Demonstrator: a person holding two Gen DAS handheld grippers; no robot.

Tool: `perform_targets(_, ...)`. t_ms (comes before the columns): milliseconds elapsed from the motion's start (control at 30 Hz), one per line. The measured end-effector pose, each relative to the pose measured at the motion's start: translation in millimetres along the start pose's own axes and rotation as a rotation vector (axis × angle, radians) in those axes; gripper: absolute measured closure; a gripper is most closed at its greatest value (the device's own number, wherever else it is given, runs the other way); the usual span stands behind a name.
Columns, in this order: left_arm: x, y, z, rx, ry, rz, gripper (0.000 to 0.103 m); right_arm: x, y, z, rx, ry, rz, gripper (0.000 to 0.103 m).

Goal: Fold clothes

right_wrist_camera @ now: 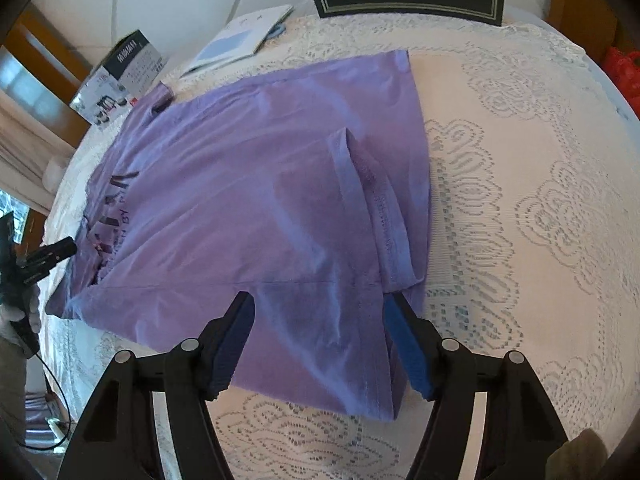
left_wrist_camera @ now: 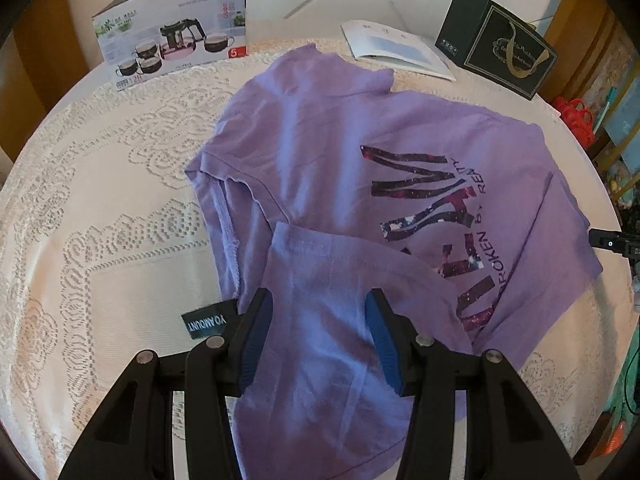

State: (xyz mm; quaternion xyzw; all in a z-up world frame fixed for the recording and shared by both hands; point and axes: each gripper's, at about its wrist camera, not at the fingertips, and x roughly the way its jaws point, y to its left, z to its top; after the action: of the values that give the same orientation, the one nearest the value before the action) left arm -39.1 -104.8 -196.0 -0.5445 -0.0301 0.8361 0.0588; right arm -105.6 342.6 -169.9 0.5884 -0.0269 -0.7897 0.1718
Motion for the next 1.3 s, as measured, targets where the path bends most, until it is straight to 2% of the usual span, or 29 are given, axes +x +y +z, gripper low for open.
perform_targets(33, 2.5, 0.3, -2.1, -0.004, 0.006, -0.001, 0.054, 3.1, 2.1, 0.2, -0.009, 0.009, -0.007, 0.040)
perform_targets(100, 7.9, 2.7, -6.5, -0.018, 0.015, -0.003, 0.054, 9.3, 7.5, 0.6, -0.029, 0.028, -0.034, 0.060)
perform_targets(133, 8.7, 3.4, -8.1, -0.019, 0.011, -0.004, 0.054, 10.9, 11.1, 0.8, -0.046, 0.031, -0.059, 0.064)
perform_targets(200, 7.1, 2.8, -9.4, -0.009, 0.002, -0.002, 0.057, 12.2, 17.1, 0.8, -0.073, 0.043, -0.082, 0.097)
perform_targets(233, 6.1, 2.6, -9.4, -0.004, 0.000, 0.001, 0.062, 12.8, 18.5, 0.4, -0.081, 0.047, -0.089, 0.098)
perform_targets(267, 5.2, 2.7, -8.9, 0.000, -0.001, 0.002, 0.075, 13.5, 19.2, -0.2, -0.085, 0.051, -0.094, 0.098)
perform_targets(300, 4.3, 3.4, -7.7, 0.001, -0.001, 0.002, 0.078, 14.1, 19.9, -0.8, -0.089, 0.055, -0.099, 0.098)
perform_targets(433, -2.1, 9.4, 2.9, -0.019, -0.026, 0.013, 0.075, 13.0, 8.0, 1.0, -0.019, 0.052, -0.048, 0.100)
perform_targets(500, -2.8, 12.6, 10.3, -0.026, -0.036, 0.011, 0.057, 13.0, 0.8, 0.8, 0.015, 0.049, -0.015, 0.100)
perform_targets(600, 3.8, 12.8, 20.0, -0.002, -0.037, 0.004, 0.057, 13.3, -1.6, 0.7, 0.026, 0.047, 0.001, 0.101)
perform_targets(700, 19.0, 10.0, 26.5, 0.033, -0.005, 0.002, 0.057, 13.5, 0.2, 0.7, 0.017, 0.048, -0.004, 0.100)
perform_targets(733, 19.7, 8.6, 26.0, 0.040, -0.004, 0.006, 0.058, 13.6, 0.3, 0.9, 0.016, 0.049, -0.005, 0.100)
perform_targets(767, 20.4, 7.2, 25.6, 0.048, -0.004, 0.011, 0.069, 13.7, 0.2, 1.1, 0.016, 0.050, -0.004, 0.101)
perform_targets(800, 21.1, 5.7, 25.1, 0.056, -0.003, 0.015, 0.087, 13.8, -0.2, 1.4, 0.017, 0.051, -0.002, 0.101)
perform_targets(833, 20.9, 5.4, 24.1, 0.054, -0.001, 0.012, 0.096, 14.0, -0.2, 1.7, 0.019, 0.052, -0.002, 0.101)
perform_targets(900, 18.5, 7.2, 20.2, 0.031, 0.007, -0.007, 0.096, 15.0, 1.2, 2.3, 0.018, 0.053, -0.006, 0.101)
perform_targets(1033, 16.4, 7.0, 16.3, 0.022, -0.006, 0.023, 0.096, 15.6, -0.9, 4.2, 0.027, 0.064, 0.001, 0.101)
perform_targets(1200, -19.8, -3.9, 11.8, 0.007, -0.093, 0.062, 0.097, 14.5, -3.1, 3.4, 0.038, 0.053, 0.001, 0.101)
perform_targets(1300, -49.3, -2.4, 4.0, -0.018, -0.139, 0.071, 0.097, 7.7, 1.3, -5.4, 0.033, 0.029, -0.060, 0.101)
